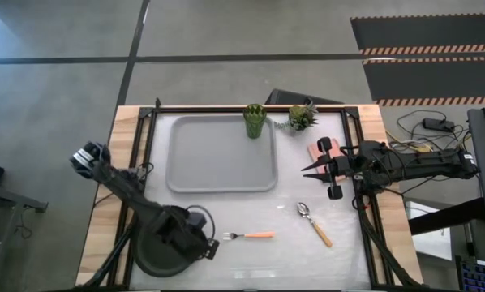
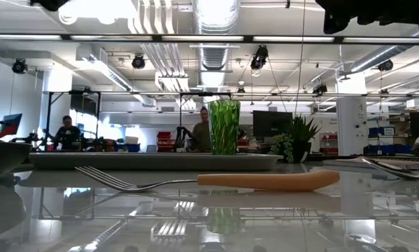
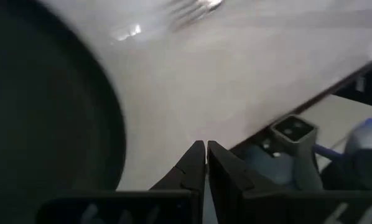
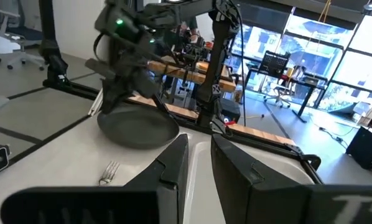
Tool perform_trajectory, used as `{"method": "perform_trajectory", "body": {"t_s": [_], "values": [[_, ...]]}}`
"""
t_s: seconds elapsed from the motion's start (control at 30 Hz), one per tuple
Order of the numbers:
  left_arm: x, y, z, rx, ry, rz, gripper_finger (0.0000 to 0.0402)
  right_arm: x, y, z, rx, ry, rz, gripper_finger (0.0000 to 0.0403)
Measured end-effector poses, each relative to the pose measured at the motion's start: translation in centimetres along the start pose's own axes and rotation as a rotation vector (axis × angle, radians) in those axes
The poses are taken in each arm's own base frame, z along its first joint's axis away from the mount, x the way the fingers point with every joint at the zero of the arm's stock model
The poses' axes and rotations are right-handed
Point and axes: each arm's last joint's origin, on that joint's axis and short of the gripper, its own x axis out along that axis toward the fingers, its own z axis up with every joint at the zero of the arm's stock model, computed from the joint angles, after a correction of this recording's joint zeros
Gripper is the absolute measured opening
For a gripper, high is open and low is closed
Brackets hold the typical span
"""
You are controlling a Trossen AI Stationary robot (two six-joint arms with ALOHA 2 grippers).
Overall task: Pick and place plate/cup/fork/spoon on tray
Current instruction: Put the black plate on the gray serving tray on the left of the green cup
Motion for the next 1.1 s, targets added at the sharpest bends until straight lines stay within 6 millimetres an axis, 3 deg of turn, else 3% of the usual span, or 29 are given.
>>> {"method": "perform_trajectory", "body": {"t_s": [0.3,1.1], "values": [[3.2,1.8,-3.6,-0.115,0.006,0.126,0.0,0.0,0.0,-0.1,0.026,0.004,0.001,0.0059],[3.7,1.9,-3.7,-0.033,0.006,0.112,0.0,0.0,0.0,-0.1,0.033,0.003,0.0,0.0059]]}}
